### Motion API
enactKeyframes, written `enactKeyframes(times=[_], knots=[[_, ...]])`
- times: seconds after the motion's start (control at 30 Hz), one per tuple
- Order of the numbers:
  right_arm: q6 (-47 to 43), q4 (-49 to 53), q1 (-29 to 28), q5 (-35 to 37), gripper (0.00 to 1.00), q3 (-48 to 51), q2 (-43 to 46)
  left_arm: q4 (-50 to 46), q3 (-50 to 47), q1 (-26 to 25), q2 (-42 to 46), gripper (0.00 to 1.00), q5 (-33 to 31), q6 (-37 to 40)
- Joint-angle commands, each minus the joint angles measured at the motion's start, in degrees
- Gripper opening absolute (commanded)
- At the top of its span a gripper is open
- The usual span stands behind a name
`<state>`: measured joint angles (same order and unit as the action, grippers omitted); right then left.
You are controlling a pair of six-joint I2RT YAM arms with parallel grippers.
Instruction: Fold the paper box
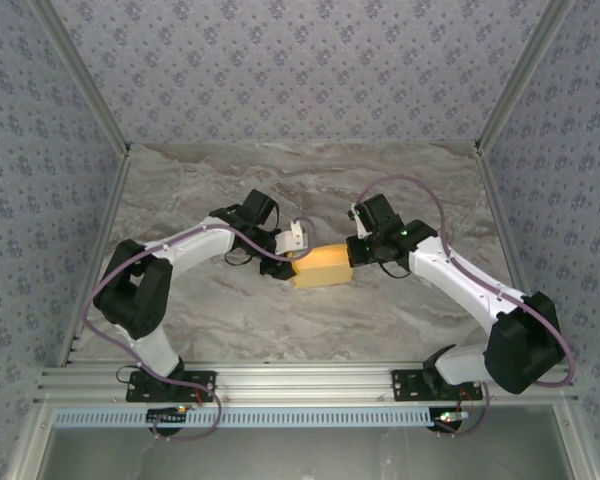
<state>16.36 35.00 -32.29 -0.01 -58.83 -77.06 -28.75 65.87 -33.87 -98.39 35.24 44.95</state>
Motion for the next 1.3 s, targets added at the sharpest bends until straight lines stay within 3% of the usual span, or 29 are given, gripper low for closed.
enactKeyframes(times=[0.0, 1.27], knots=[[2.37, 0.26, -0.58, 1.33, 0.02, -1.04, 0.42, -2.84, 0.93, -0.01, -1.19, 0.4, -2.68, -1.23], [1.67, -3.83, -2.77, 5.02, 0.02, 6.16, 4.11, -3.19, 1.46, 0.03, -1.81, 0.4, -4.24, -2.25]])
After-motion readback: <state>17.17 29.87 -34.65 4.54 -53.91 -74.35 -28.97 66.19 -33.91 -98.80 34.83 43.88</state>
